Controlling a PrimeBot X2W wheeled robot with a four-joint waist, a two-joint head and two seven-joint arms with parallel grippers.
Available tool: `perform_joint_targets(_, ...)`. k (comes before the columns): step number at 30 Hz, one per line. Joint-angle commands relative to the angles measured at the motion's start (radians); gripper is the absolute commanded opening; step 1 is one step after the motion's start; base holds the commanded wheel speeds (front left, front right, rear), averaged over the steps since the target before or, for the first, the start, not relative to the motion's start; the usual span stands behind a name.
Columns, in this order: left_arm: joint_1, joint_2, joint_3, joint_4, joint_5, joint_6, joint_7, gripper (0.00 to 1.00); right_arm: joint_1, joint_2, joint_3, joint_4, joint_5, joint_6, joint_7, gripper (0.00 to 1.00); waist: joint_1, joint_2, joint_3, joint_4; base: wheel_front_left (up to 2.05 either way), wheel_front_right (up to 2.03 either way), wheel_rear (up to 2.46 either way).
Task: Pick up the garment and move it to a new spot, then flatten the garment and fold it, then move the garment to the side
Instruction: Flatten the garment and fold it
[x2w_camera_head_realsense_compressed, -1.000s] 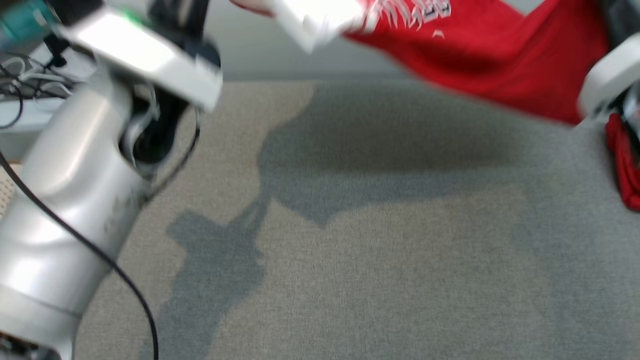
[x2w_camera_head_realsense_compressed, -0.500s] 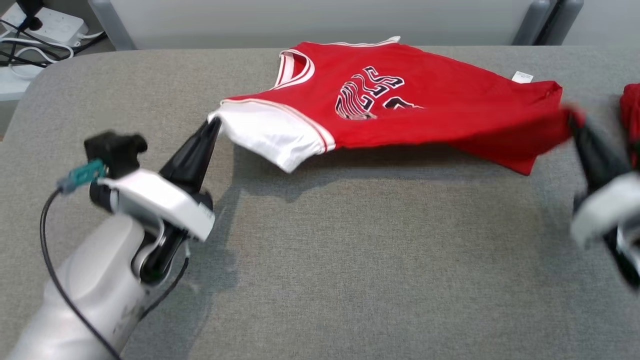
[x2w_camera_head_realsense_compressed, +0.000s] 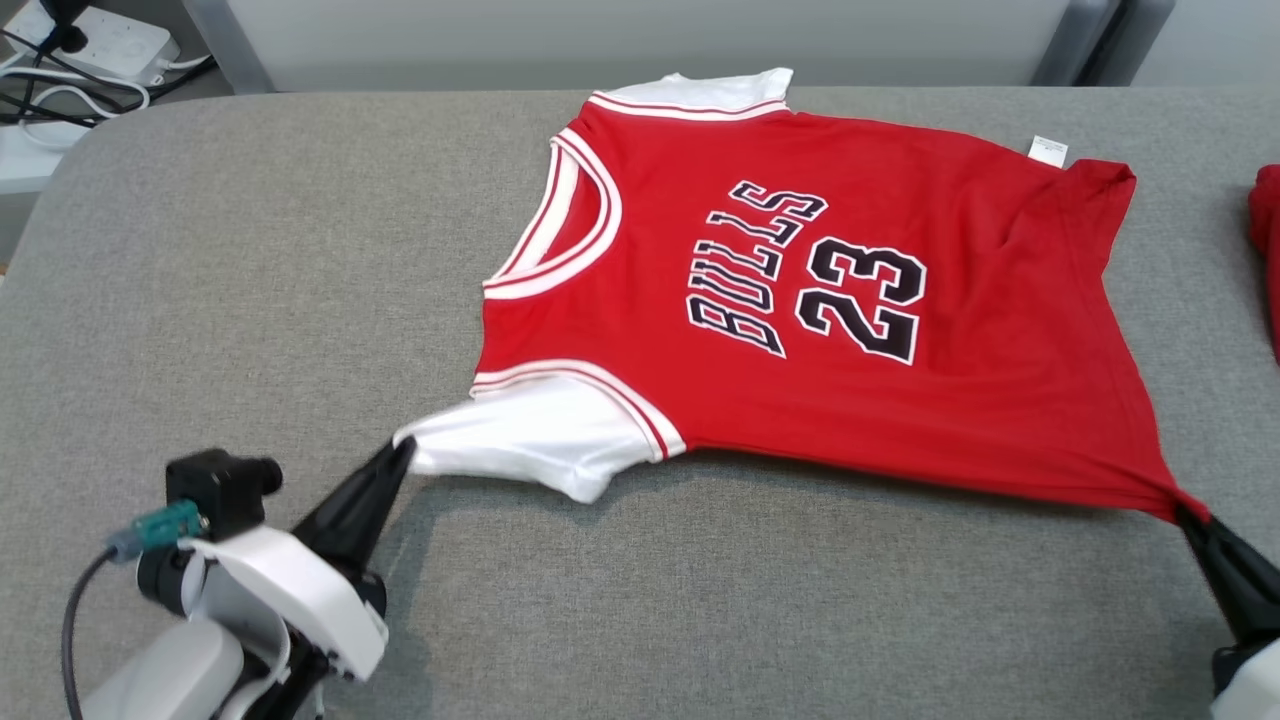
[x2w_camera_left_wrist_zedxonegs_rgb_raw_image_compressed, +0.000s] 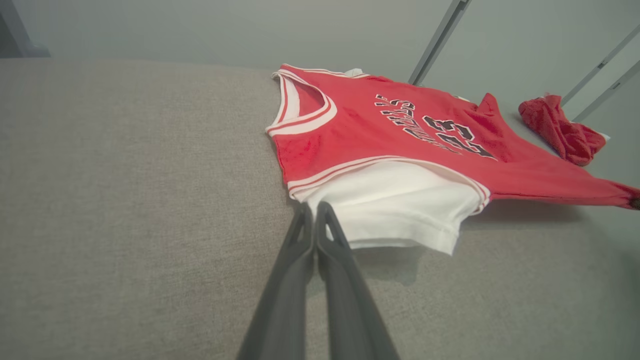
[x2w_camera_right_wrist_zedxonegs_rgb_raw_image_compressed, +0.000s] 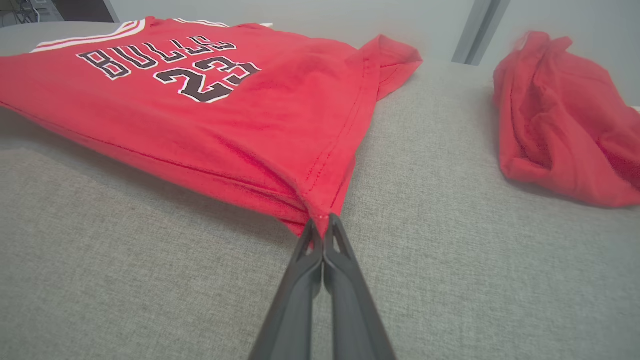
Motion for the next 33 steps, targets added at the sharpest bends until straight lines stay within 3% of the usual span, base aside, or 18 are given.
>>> perform_joint_targets(1, -0.012, 0.055, 0.04, -0.028, 0.006, 0.019, 0.002, 0.0, 0.02, -0.041, -0.01, -0.024, -0.011, 0.0, 0.004, 0.0, 0.0, 0.0, 0.003, 0.001, 0.0, 0.0, 0.0)
perform_joint_targets(11, 0.117, 0.241, -0.018, -0.336, 0.047, 0.227, 0.224, 0.0, 0.197, 0.001, -0.109, -0.228, 0.056, 0.0, 0.215, 0.0, 0.0, 0.0, 0.021, 0.03, 0.0, 0.0, 0.0)
perform_joint_targets(14, 0.145, 0.268, -0.017, -0.394, 0.032, 0.263, 0.257, 0.0, 0.228, 0.007, -0.141, -0.249, 0.06, 0.0, 0.261, 0.0, 0.0, 0.0, 0.023, 0.036, 0.0, 0.0, 0.0)
perform_joint_targets(18, 0.159, 0.268, -0.034, -0.42, 0.018, 0.264, 0.285, 0.0, 0.243, 0.027, -0.178, -0.255, 0.035, 0.0, 0.314, 0.0, 0.0, 0.0, 0.026, 0.037, 0.0, 0.0, 0.0)
perform_joint_targets(23, 0.142, 0.211, -0.063, -0.387, 0.003, 0.227, 0.298, 0.0, 0.245, 0.063, -0.167, -0.266, 0.053, 0.0, 0.362, 0.0, 0.0, 0.0, 0.031, 0.034, 0.0, 0.0, 0.0)
perform_joint_targets(29, 0.14, 0.152, -0.088, -0.308, -0.023, 0.208, 0.312, 0.0, 0.23, 0.077, -0.133, -0.249, 0.059, 0.0, 0.342, 0.0, 0.0, 0.0, 0.029, 0.021, 0.0, 0.0, 0.0)
perform_joint_targets(33, 0.145, 0.152, -0.095, -0.278, -0.024, 0.215, 0.322, 0.0, 0.226, 0.067, -0.141, -0.216, 0.04, 0.0, 0.296, 0.0, 0.0, 0.0, 0.021, 0.015, 0.0, 0.0, 0.0)
